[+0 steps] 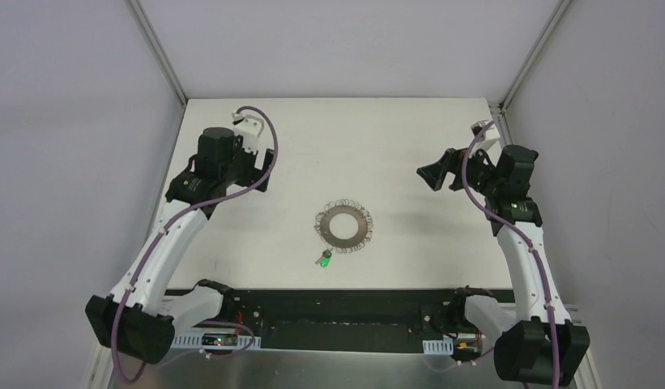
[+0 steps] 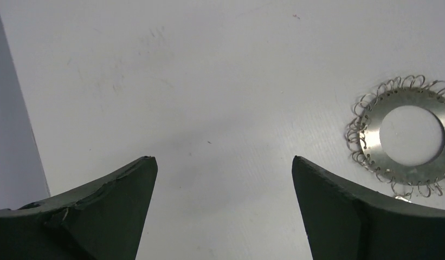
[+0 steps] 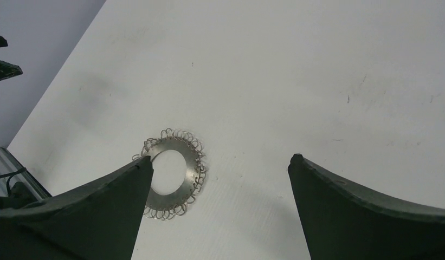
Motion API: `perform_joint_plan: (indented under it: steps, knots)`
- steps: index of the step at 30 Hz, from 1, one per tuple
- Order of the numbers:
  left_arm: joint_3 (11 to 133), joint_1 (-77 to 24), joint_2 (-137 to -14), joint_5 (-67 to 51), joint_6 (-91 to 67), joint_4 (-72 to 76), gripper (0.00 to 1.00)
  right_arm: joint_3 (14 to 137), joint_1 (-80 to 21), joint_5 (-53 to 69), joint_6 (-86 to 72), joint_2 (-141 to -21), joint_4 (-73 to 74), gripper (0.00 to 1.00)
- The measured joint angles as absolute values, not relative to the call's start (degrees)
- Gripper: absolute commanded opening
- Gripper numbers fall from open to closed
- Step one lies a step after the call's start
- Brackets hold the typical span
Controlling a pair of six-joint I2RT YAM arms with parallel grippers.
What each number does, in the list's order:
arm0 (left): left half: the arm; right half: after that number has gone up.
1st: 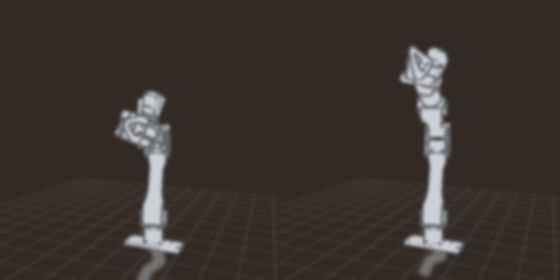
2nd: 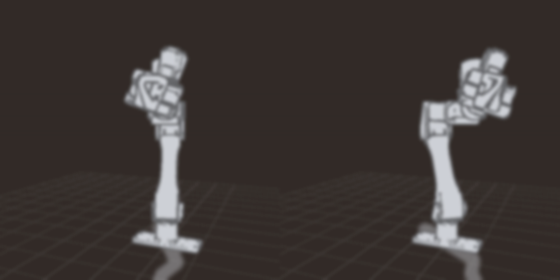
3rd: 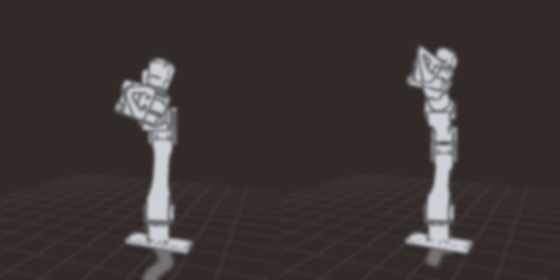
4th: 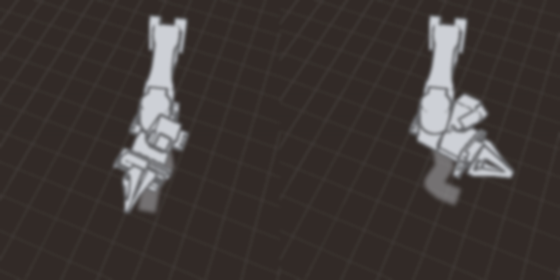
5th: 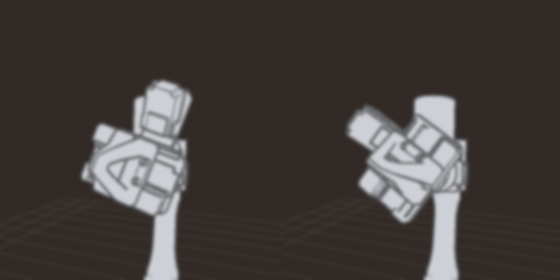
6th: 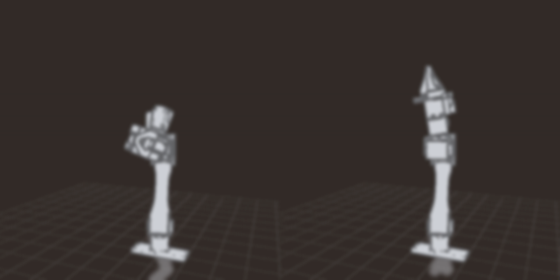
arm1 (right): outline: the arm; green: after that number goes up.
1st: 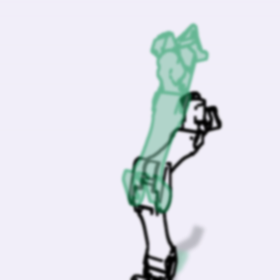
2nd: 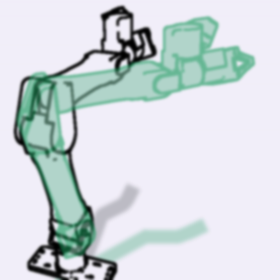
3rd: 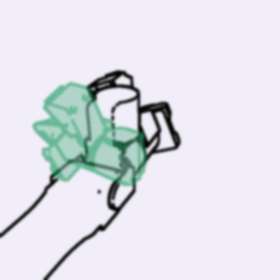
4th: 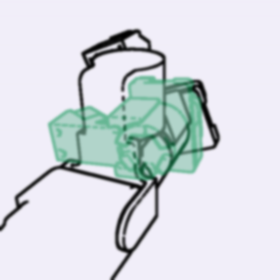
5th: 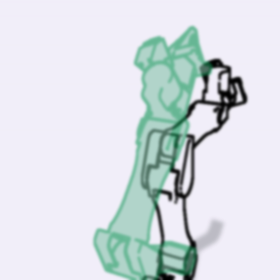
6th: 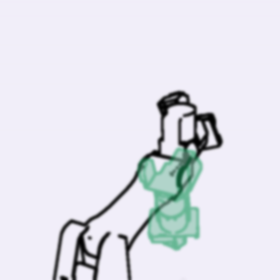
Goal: Put the keys on the keyring
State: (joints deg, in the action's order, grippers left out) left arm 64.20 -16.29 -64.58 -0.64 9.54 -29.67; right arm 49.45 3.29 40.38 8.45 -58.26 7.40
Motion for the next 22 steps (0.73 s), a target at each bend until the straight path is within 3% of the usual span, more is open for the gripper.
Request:
perform_joint_plan:
  steps: [12, 22]
  knots:
    - [50.7, -15.3, -41.3, 1.7, 8.0, -20.8, 0.99, 44.0, 3.3, 41.5, 6.0, -48.1, 5.4, 1.00]
    - [46.6, -15.3, -37.2, -1.6, 6.3, -20.4, 0.99, 42.4, 3.6, 43.0, 6.0, -46.4, 4.7, 1.00]
